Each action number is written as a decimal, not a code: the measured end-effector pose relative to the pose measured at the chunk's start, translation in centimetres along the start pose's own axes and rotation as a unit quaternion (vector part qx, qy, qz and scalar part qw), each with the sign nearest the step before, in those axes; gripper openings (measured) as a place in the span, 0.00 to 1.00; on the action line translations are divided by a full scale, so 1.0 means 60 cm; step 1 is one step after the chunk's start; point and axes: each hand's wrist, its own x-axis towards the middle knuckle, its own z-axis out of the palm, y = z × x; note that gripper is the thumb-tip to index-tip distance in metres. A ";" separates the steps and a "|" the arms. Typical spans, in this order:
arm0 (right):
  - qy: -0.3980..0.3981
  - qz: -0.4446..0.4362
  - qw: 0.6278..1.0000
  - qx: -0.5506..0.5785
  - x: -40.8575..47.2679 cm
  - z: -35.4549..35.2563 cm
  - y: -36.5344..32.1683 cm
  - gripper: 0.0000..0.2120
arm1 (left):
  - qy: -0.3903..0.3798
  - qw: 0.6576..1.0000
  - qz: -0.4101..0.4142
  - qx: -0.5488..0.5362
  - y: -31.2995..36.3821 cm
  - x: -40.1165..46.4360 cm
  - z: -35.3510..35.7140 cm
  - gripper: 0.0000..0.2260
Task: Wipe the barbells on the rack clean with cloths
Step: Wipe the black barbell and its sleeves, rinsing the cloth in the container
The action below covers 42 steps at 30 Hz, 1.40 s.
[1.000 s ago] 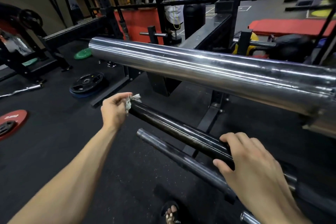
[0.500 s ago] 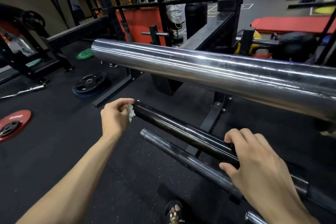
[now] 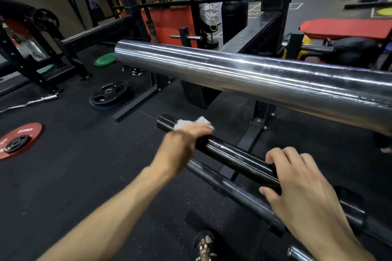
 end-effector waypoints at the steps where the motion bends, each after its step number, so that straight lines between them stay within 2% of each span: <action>1: -0.001 0.000 1.000 -0.002 -0.002 0.000 0.001 0.31 | 0.023 0.999 -0.035 0.014 -0.035 0.008 -0.015 0.23; 4: 0.006 0.001 1.000 -0.005 -0.007 -0.001 0.001 0.29 | 0.098 0.981 -0.165 0.032 -0.108 0.029 -0.047 0.19; 7: 0.015 -0.002 1.000 0.004 -0.011 -0.003 -0.003 0.25 | 0.119 0.970 -0.213 0.013 -0.101 0.022 -0.033 0.19; 9: 0.009 0.003 1.000 0.006 -0.011 -0.007 -0.007 0.22 | 0.123 0.973 -0.195 0.011 -0.076 0.017 -0.025 0.20; 12: -0.009 0.016 1.000 0.004 -0.008 -0.015 -0.010 0.20 | 0.071 0.988 -0.139 0.022 -0.008 0.021 -0.010 0.23; 15: -0.019 0.024 0.999 0.014 -0.011 -0.028 -0.012 0.19 | 0.042 0.994 -0.079 -0.058 0.095 0.013 0.021 0.24; 18: -0.027 0.027 0.999 0.020 -0.015 -0.039 -0.010 0.18 | -0.010 0.987 0.020 -0.158 0.175 -0.018 0.046 0.23; 20: -0.028 0.034 0.999 0.027 -0.021 -0.047 -0.009 0.18 | -0.037 0.980 0.088 -0.177 0.188 -0.031 0.043 0.23; 22: -0.020 0.040 0.999 0.026 -0.029 -0.056 -0.008 0.19 | -0.070 0.978 0.114 -0.158 0.170 -0.028 0.030 0.21; 24: -0.013 0.052 0.998 0.030 -0.040 -0.064 -0.006 0.20 | -0.060 0.989 0.076 -0.114 0.139 -0.014 0.024 0.18; 26: -0.006 0.061 0.997 0.036 -0.056 -0.065 -0.001 0.20 | -0.041 0.994 -0.033 -0.099 0.130 -0.002 0.015 0.18; 28: 0.008 0.068 0.997 0.040 -0.077 -0.061 0.000 0.19 | -0.029 0.988 -0.099 -0.116 0.148 0.002 0.020 0.21; 31: 0.075 0.055 0.993 0.069 -0.105 -0.054 -0.006 0.16 | -0.068 0.982 -0.075 -0.158 0.232 -0.009 0.048 0.22; 34: 0.115 0.051 0.988 0.094 -0.126 -0.070 -0.023 0.16 | -0.085 0.955 -0.065 -0.277 0.337 -0.033 0.062 0.15; 36: 0.138 0.065 0.981 0.120 -0.146 -0.084 -0.020 0.16 | -0.107 0.952 -0.034 -0.284 0.363 -0.047 0.064 0.14; 39: 0.172 0.085 0.970 0.150 -0.190 -0.084 0.016 0.13 | -0.106 0.955 -0.039 -0.274 0.357 -0.049 0.067 0.23; 42: 0.165 0.125 0.965 0.160 -0.244 -0.079 0.063 0.11 | -0.094 0.948 -0.048 -0.300 0.372 -0.062 0.053 0.24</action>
